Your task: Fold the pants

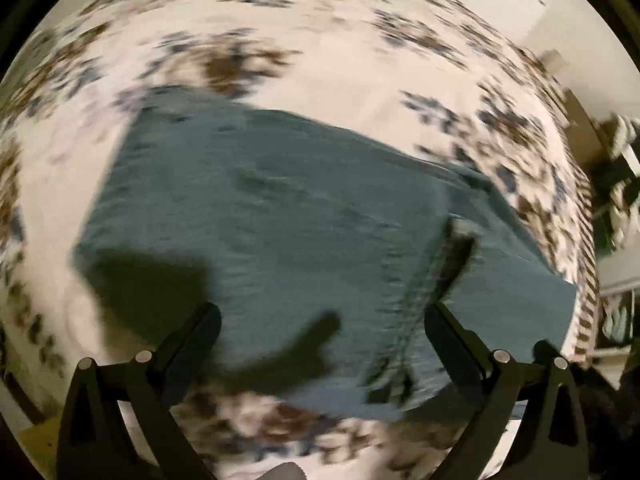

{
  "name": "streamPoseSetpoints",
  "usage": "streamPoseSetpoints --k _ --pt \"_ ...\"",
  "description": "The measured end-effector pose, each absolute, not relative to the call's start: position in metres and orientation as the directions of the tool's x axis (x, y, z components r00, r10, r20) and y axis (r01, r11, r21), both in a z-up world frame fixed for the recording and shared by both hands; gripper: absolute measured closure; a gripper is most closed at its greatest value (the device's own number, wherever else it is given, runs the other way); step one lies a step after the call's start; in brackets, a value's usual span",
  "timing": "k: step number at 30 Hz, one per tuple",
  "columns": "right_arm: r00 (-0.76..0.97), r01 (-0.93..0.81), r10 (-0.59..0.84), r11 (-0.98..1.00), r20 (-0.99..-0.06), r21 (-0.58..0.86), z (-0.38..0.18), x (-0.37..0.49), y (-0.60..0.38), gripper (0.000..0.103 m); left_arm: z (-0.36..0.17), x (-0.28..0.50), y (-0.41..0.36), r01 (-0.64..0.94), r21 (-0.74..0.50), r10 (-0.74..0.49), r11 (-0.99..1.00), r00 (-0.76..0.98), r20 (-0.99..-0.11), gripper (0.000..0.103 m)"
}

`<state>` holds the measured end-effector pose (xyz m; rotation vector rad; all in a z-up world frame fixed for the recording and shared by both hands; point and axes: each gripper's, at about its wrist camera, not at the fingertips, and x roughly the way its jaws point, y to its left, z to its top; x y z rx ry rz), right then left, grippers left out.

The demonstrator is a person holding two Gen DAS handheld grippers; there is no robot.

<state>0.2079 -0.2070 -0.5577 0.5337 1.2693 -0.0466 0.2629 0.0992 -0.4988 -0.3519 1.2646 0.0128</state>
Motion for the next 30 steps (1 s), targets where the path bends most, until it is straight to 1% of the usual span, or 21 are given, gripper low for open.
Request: streamPoseSetpoints --k 3,6,7,9,12,20,23,25,27,28,29,30 --pt "0.244 0.401 0.137 0.887 -0.960 0.228 -0.574 0.204 -0.244 0.049 -0.507 0.279 0.062 -0.119 -0.244 -0.202 0.962 0.289 -0.936 0.000" --pt "0.155 0.443 0.024 0.892 -0.988 0.091 -0.590 0.203 -0.267 0.049 -0.522 0.294 0.034 -0.051 -0.169 -0.149 0.984 0.267 -0.952 0.000" --pt "0.144 0.442 0.018 0.893 -0.989 0.080 -0.594 0.202 -0.273 0.049 -0.532 0.298 0.024 -0.014 -0.121 -0.114 0.993 0.253 -0.961 0.000" --pt "0.128 0.431 -0.001 0.901 -0.992 0.055 -0.599 0.199 -0.279 0.049 -0.548 0.302 0.019 0.007 -0.061 -0.061 0.998 0.220 -0.973 0.000" --pt "0.108 0.396 -0.036 0.918 -0.994 0.009 -0.606 0.198 -0.278 0.049 -0.561 0.305 0.025 0.005 -0.083 -0.082 0.997 0.209 -0.974 0.000" --pt "0.085 0.369 -0.047 0.929 -0.995 -0.012 -0.615 0.193 -0.289 0.049 -0.557 0.307 0.031 -0.026 -0.089 -0.082 0.996 0.204 -0.976 0.000" --pt "0.070 0.344 -0.083 0.938 -0.994 -0.054 -0.611 0.190 -0.288 0.046 -0.543 0.301 0.037 -0.065 -0.144 -0.128 0.987 0.205 -0.970 0.000" --pt "0.085 0.305 -0.110 0.949 -0.990 -0.079 -0.603 0.184 -0.286 0.045 -0.526 0.289 0.050 -0.099 -0.188 -0.159 0.977 0.248 -0.956 0.000" --pt "0.096 0.274 -0.126 0.957 -0.987 -0.095 -0.595 0.174 -0.283 0.029 -0.513 0.276 0.064 -0.123 -0.199 -0.158 0.972 0.283 -0.946 0.000" --pt "0.102 0.251 -0.124 0.963 -0.987 -0.095 -0.590 0.168 -0.280 0.017 -0.504 0.266 0.075 -0.144 -0.204 -0.153 0.968 0.303 -0.941 0.000" --pt "0.105 0.239 -0.111 0.967 -0.988 -0.084 -0.587 0.163 -0.276 0.014 -0.500 0.257 0.084 -0.163 -0.212 -0.153 0.964 0.316 -0.936 0.000" --pt "0.110 0.230 -0.096 0.971 -0.989 -0.069 -0.586 0.164 -0.270 0.014 -0.495 0.245 0.093 -0.188 -0.220 -0.150 0.957 0.328 -0.933 0.000"
